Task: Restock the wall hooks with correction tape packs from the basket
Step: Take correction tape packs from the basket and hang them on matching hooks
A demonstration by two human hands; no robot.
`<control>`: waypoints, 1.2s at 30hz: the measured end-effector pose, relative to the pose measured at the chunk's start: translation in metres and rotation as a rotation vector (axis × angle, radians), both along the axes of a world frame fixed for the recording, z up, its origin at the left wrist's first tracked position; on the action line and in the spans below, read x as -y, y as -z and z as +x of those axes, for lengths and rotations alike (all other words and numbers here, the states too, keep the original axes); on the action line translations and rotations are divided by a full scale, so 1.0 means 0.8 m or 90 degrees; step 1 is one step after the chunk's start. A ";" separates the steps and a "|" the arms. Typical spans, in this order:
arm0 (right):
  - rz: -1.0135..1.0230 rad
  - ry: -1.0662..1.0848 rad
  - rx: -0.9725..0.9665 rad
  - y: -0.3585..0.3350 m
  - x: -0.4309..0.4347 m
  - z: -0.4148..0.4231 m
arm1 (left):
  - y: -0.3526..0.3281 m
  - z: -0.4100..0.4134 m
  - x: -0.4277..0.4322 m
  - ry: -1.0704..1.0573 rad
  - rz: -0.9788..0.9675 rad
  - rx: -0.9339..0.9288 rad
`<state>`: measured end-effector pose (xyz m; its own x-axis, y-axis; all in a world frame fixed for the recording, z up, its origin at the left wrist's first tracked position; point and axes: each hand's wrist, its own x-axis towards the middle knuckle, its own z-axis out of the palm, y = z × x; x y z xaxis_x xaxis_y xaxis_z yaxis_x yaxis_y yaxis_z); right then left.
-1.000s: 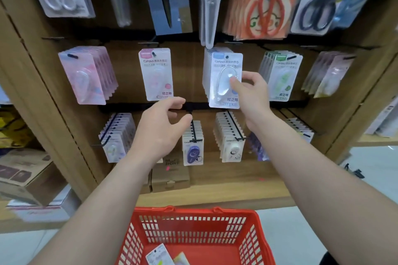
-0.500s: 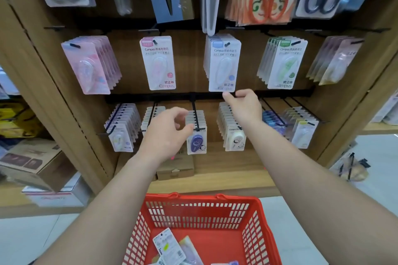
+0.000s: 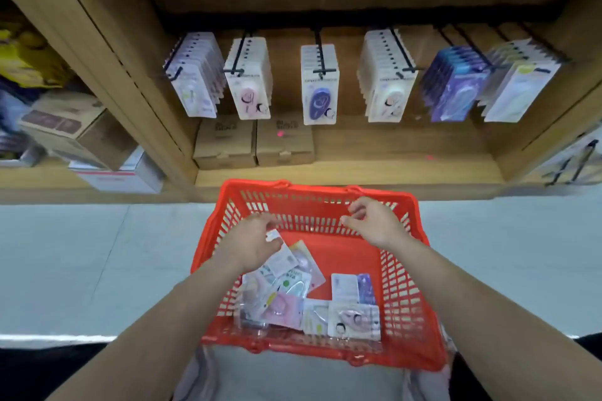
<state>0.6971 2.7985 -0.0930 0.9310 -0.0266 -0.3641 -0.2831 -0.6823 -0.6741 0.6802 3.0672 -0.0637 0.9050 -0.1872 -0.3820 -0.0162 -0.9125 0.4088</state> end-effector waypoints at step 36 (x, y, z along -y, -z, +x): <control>0.285 0.212 -0.150 0.215 -0.054 -0.021 | 0.245 0.025 -0.007 -0.491 -0.314 -0.121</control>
